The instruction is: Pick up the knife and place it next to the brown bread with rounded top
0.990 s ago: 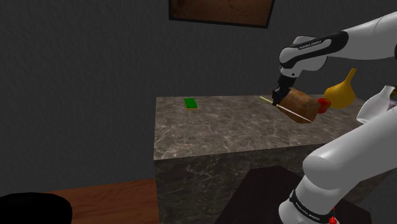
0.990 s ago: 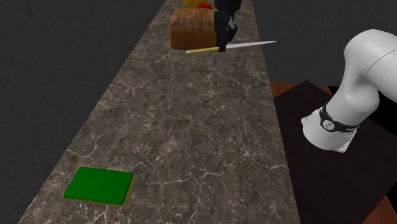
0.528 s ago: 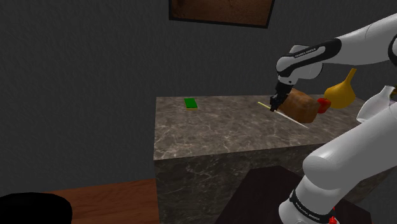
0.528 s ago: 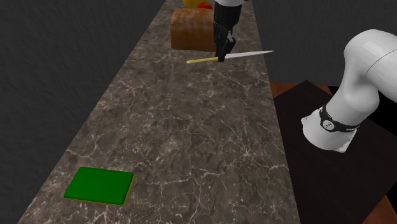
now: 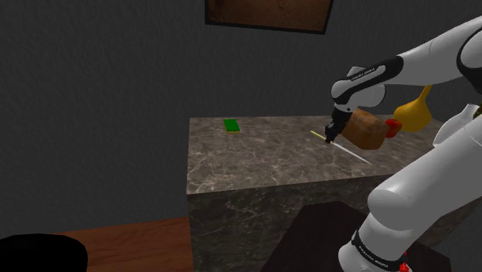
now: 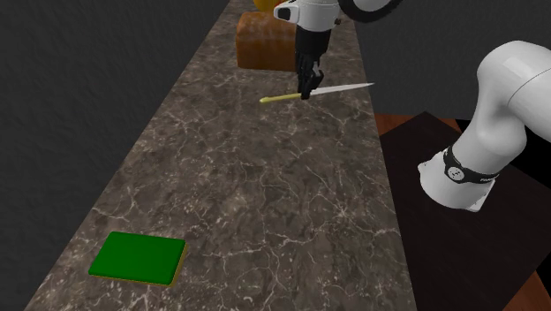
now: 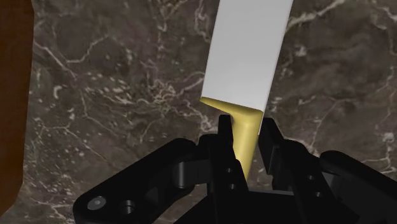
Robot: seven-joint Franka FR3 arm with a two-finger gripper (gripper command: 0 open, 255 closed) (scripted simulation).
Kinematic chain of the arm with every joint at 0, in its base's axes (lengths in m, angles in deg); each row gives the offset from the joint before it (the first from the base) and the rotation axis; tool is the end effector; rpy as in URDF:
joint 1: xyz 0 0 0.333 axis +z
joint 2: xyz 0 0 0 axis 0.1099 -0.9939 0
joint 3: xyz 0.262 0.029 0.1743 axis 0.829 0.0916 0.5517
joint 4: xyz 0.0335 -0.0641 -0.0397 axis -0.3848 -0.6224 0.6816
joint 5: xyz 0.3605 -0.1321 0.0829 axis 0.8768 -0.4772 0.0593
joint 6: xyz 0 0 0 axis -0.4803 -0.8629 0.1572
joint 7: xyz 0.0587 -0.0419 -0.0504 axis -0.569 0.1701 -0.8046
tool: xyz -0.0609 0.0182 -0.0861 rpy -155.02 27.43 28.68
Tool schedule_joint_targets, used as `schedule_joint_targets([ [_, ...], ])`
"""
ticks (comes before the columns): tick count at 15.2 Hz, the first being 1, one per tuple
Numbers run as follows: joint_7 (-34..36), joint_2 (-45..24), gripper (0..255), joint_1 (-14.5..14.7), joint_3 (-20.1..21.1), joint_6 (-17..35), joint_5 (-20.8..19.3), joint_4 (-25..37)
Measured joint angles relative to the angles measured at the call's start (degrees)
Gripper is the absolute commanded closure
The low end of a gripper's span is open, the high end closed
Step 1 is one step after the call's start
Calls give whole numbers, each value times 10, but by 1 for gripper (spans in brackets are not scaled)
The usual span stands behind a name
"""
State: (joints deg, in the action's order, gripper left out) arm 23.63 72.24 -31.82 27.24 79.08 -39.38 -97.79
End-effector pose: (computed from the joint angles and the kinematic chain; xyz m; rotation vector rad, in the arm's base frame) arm 0.2682 -0.3598 0.3834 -3.0885 0.4914 -0.1025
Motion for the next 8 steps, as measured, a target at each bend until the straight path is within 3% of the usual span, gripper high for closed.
schedule_joint_targets([
  [8,-13,-32,255,5,-9,51,13,-21],
])
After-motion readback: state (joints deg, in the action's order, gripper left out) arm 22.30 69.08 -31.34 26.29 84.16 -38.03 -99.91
